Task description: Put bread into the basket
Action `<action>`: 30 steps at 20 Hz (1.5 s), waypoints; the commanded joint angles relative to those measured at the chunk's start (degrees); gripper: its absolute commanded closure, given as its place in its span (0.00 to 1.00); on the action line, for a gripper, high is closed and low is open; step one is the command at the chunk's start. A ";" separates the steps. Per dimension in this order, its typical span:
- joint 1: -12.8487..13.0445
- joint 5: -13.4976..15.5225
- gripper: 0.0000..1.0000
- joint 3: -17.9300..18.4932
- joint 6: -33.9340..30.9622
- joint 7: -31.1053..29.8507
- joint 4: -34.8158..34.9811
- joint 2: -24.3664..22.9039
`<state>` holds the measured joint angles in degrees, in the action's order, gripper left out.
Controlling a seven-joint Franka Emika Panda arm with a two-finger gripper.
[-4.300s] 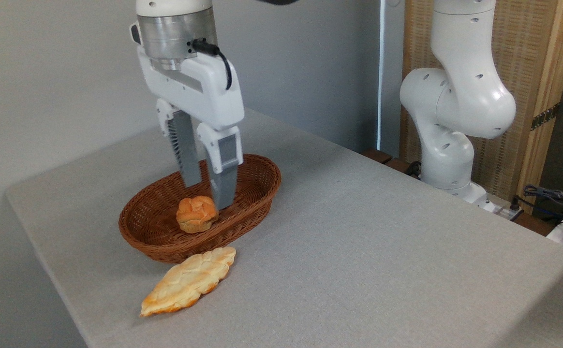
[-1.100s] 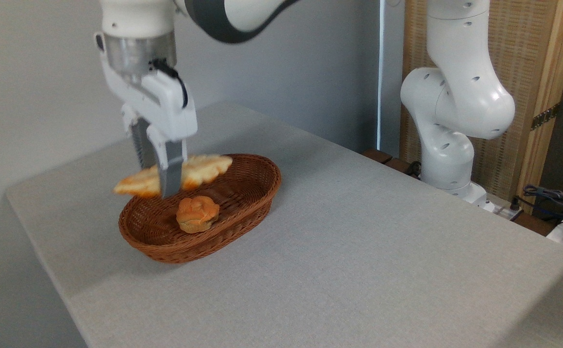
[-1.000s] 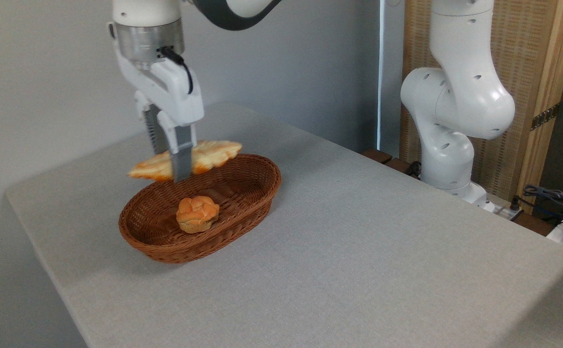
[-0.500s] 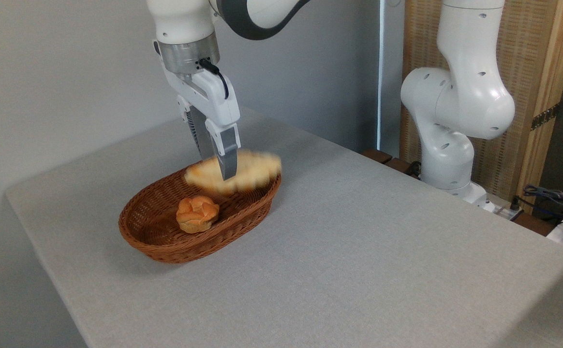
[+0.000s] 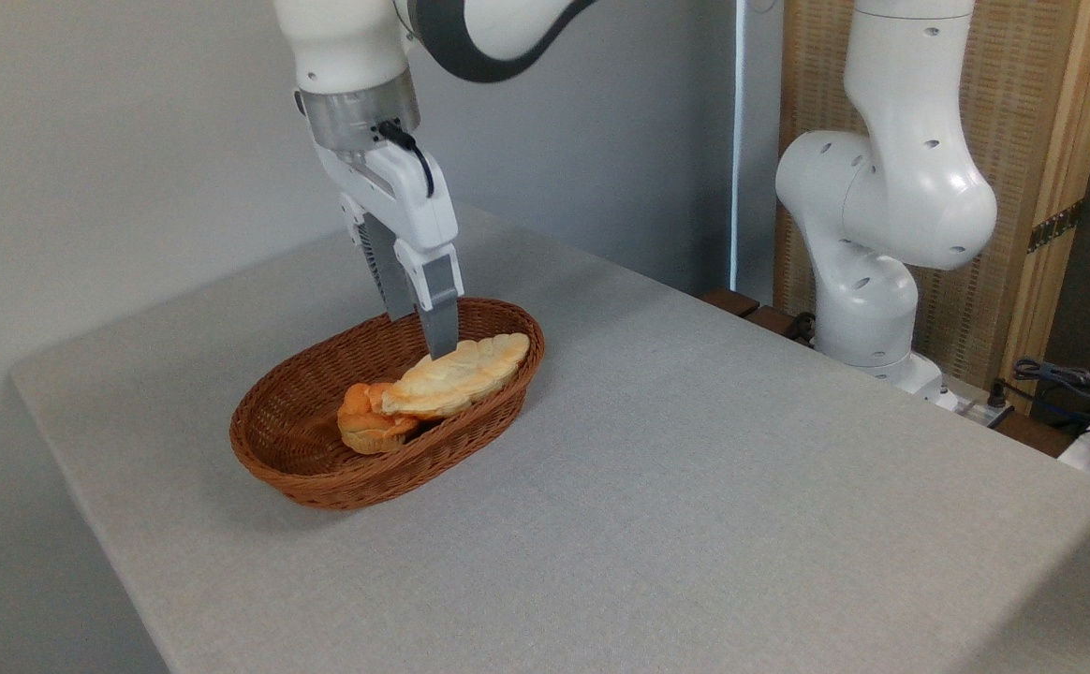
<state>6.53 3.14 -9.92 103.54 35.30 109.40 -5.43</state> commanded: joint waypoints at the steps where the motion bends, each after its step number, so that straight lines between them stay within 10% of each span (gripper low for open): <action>1: -0.46 -3.67 0.00 1.13 -1.58 -0.50 -9.10 4.10; 6: -0.64 -3.32 0.00 5.07 -9.14 -0.06 -19.57 8.94; 30: -0.20 -0.86 0.00 12.38 -14.42 7.94 -19.40 6.30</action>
<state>5.62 1.33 1.21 87.82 42.42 90.08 1.29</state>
